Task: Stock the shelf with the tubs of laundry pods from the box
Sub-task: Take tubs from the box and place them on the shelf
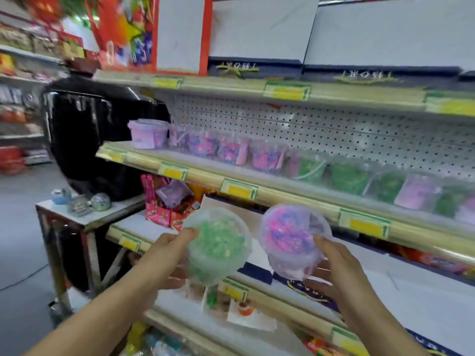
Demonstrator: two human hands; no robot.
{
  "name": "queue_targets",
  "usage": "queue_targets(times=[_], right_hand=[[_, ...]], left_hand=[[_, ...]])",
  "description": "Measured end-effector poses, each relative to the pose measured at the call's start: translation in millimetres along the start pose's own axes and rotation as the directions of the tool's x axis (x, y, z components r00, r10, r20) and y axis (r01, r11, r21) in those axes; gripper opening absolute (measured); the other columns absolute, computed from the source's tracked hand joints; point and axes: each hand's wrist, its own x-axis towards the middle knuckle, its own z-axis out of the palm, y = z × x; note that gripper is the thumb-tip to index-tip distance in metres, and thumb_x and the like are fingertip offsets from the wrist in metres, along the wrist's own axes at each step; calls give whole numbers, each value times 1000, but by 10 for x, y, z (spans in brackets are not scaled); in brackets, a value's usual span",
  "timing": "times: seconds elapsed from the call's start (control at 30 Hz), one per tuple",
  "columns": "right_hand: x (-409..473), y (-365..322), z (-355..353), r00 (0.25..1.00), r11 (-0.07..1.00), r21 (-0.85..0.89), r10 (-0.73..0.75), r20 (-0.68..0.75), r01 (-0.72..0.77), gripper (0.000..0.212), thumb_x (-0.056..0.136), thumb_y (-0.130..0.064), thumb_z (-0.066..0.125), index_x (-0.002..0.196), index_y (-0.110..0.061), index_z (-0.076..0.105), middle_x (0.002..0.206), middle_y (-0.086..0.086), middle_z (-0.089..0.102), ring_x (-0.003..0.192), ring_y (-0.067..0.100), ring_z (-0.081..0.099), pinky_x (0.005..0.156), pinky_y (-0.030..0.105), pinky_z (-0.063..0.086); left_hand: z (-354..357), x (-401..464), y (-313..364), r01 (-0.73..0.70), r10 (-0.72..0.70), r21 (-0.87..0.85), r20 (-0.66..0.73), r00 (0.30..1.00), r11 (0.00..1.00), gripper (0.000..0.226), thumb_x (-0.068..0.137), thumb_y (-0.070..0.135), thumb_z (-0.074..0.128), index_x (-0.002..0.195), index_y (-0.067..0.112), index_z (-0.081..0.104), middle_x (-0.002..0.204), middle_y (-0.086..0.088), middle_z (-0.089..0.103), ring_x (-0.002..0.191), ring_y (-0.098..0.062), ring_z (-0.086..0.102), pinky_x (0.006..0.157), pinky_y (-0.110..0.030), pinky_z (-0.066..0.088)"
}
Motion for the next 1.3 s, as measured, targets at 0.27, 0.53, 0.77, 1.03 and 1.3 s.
queue_targets(times=[0.27,0.53,0.77,1.03,1.3], right_hand=[[339,-750,373,985,990,-26,-134,112,138,26,90,-44,52,98,-21,61,88,13,67,78,27,65,78,41,55],[1043,-1170,1275,991,998,-1,-64,116,64,30,90,-45,53,102,-18,56,96,19,67,79,32,66,70,39,54],[1566,-1354,1975,995,993,-109,46,89,-36,35,86,-52,54,92,-18,57,82,13,62,73,28,63,67,40,55],[1967,-1504,2691,986,984,-153,111,122,-92,36,89,-49,52,107,-18,53,95,11,52,83,31,59,69,47,56],[2103,-1349,3011,985,846,-504,-139,104,172,66,86,-61,46,127,-8,47,101,5,61,97,25,60,93,43,49]], left_hand=[[-323,215,579,-72,72,-53,-2,997,996,47,85,56,52,108,15,56,93,-14,64,81,-30,66,74,-38,53],[-843,941,869,-81,81,-40,5,997,996,55,83,60,52,110,12,58,91,-8,64,79,-26,66,73,-37,52],[-1269,1586,1143,-159,158,20,26,987,987,33,84,58,52,93,26,54,92,-11,66,83,-25,67,71,-35,53],[-1623,2023,1224,-117,116,24,41,992,993,45,83,60,51,102,20,58,96,-10,68,86,-26,68,77,-38,54],[-1910,2198,1172,-106,106,-1,50,993,994,40,85,57,51,99,20,58,91,-14,71,77,-25,69,62,-32,52]])
